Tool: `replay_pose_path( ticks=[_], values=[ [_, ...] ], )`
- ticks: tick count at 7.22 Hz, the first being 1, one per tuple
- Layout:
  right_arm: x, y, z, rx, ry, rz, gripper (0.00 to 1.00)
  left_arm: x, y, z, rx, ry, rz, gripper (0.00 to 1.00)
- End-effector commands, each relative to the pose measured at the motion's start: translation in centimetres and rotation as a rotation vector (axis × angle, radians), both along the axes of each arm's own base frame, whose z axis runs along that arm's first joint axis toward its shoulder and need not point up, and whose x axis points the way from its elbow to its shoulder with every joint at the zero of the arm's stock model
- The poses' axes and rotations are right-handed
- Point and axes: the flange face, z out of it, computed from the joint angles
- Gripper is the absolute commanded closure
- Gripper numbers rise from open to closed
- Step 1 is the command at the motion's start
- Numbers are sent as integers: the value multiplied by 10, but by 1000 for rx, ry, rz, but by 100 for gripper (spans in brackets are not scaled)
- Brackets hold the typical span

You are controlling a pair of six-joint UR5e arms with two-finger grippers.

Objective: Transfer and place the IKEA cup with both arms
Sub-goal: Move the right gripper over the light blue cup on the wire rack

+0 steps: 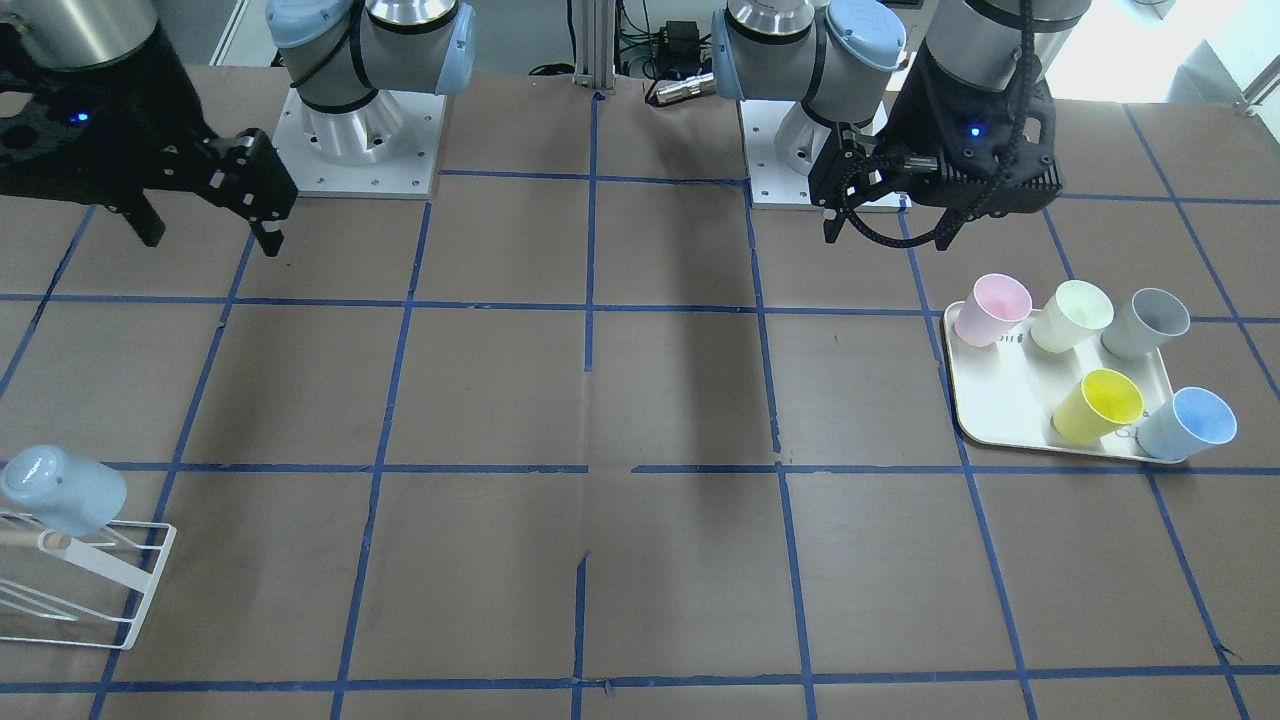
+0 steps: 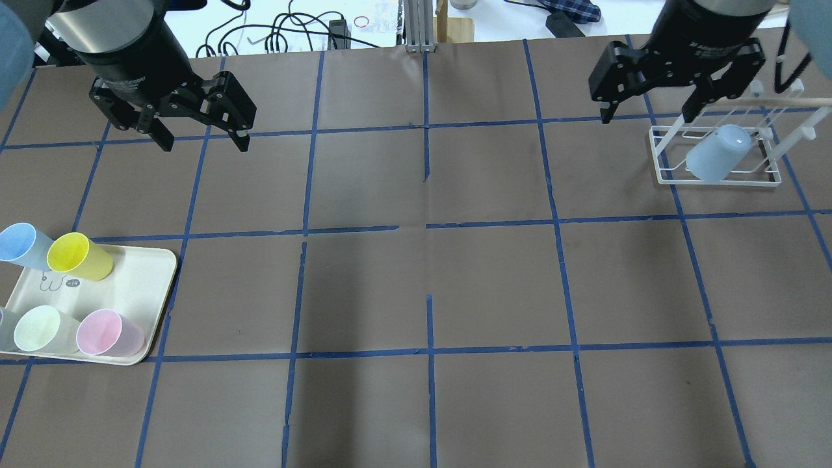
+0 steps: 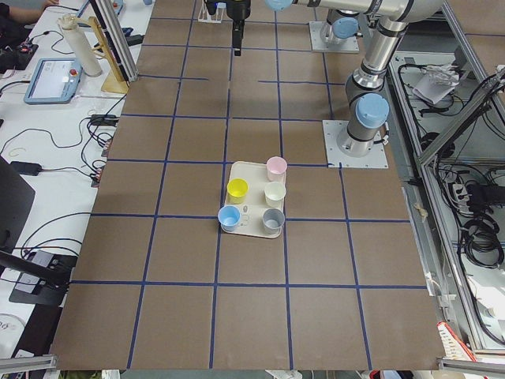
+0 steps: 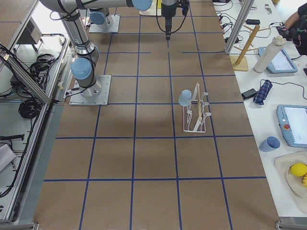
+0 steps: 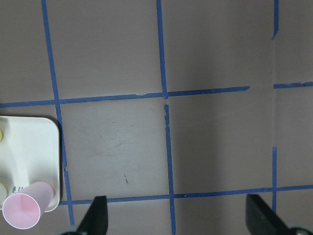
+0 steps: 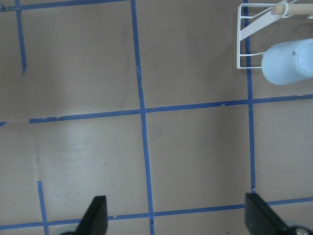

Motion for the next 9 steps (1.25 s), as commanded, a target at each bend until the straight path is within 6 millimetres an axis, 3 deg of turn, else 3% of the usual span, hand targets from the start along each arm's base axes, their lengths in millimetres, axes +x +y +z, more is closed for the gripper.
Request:
replay_pose_path(
  ticks=[1,3,5,6,9],
  values=[
    [-83,-31,-16,-39,7,-13,0,0,0,2,1,-1,-5,0],
    [-117,-46,-38,-34,34,105,0,0,2,-1,10,1,-8,0],
    [-186,-68,-89,14,10,110,0,0,-1,-4,13,2,-11,0],
    [-200,-76,-111,36,0,111,0,0,-2,-4,7,2,-9,0],
    [-218,-101,-173,41,12,143,0,1,-3,-6,8,2,-11,0]
  ],
)
